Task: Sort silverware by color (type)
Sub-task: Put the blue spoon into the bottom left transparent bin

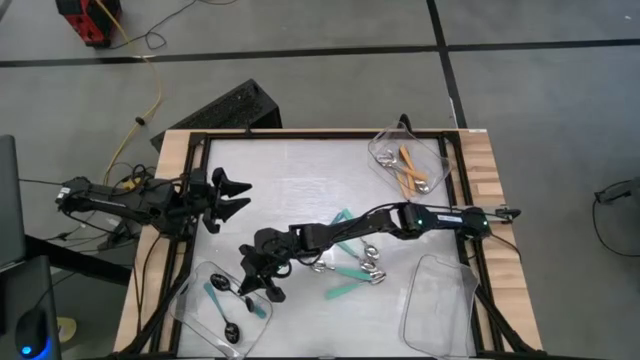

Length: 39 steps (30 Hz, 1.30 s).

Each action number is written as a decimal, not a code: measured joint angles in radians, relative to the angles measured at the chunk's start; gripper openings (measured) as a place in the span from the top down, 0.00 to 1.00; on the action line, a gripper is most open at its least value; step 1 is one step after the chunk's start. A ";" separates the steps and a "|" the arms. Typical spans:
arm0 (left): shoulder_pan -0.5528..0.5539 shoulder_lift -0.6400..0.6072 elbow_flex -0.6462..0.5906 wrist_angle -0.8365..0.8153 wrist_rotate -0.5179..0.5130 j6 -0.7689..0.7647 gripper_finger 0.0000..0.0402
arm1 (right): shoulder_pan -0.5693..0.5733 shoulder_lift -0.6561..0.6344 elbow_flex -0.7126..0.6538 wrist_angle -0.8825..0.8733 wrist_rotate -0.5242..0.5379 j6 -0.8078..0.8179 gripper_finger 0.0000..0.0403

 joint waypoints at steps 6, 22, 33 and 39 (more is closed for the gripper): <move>0.000 0.000 0.000 0.000 0.012 -0.013 0.44 | 0.000 0.000 0.000 -0.002 -0.002 -0.001 0.90; 0.000 0.000 0.000 0.000 0.016 0.005 0.44 | -0.006 0.000 0.000 -0.029 -0.003 0.005 0.90; 0.000 0.000 0.000 0.000 0.028 0.004 0.44 | -0.006 0.000 0.000 -0.029 0.002 0.005 0.90; 0.000 0.000 0.000 0.000 0.029 -0.008 0.44 | -0.006 0.000 0.000 -0.029 0.002 0.005 0.90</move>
